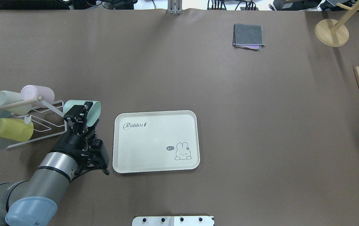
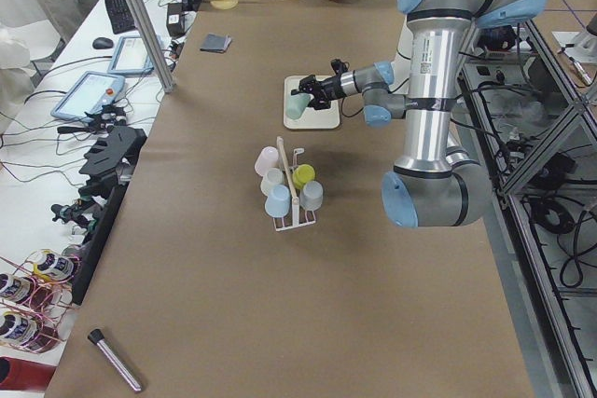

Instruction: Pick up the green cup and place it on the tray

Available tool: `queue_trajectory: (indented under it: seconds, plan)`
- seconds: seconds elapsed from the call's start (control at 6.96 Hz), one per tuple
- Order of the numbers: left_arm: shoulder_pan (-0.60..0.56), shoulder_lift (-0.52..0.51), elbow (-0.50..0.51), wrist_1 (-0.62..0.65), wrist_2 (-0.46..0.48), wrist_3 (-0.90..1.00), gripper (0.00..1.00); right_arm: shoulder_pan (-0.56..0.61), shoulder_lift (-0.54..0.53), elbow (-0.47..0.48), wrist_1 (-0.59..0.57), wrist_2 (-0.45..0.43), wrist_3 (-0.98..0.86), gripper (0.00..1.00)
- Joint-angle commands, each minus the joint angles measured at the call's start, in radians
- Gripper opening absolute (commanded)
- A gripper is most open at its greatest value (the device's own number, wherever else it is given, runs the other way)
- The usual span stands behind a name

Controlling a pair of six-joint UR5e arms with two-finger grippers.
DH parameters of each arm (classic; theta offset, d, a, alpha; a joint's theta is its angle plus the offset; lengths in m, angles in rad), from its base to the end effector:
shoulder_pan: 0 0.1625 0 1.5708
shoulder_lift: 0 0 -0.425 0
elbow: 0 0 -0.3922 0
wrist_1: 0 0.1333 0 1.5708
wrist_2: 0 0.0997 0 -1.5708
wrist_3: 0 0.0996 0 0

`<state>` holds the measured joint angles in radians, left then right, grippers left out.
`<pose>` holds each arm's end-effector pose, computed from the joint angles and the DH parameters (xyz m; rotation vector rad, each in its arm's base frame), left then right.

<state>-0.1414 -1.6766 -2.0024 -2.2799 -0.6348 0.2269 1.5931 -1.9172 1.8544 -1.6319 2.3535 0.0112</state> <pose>0.4348 -0.2775 0.3087 1.4273 -0.0165 0.7975 0.0706 -0.3358 0.6693 -0.1132 -0.7825 0.0802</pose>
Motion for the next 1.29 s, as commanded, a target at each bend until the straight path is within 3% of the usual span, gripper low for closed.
queue_trajectory:
  seconds: [0.0, 0.29, 0.57, 0.72, 1.15]
  plan:
    - [0.003, -0.044, 0.101, -0.195, -0.034, -0.187, 0.66, 0.002, 0.013, 0.060, -0.136, -0.048, -0.007, 0.99]
    - [0.005, -0.087, 0.183, -0.338, -0.066, -0.309, 0.66, 0.004, 0.018, 0.089, -0.178, -0.046, -0.011, 0.99]
    - [0.005, -0.156, 0.232, -0.366, -0.111, -0.470, 0.66, 0.005, 0.026, 0.098, -0.201, -0.048, -0.011, 0.99]
    - [0.003, -0.205, 0.304, -0.428, -0.137, -0.542, 0.66, 0.004, 0.026, 0.097, -0.203, -0.049, -0.011, 1.00]
    - [-0.003, -0.278, 0.404, -0.520, -0.138, -0.654, 0.66, 0.004, 0.049, 0.101, -0.253, -0.048, -0.011, 1.00]
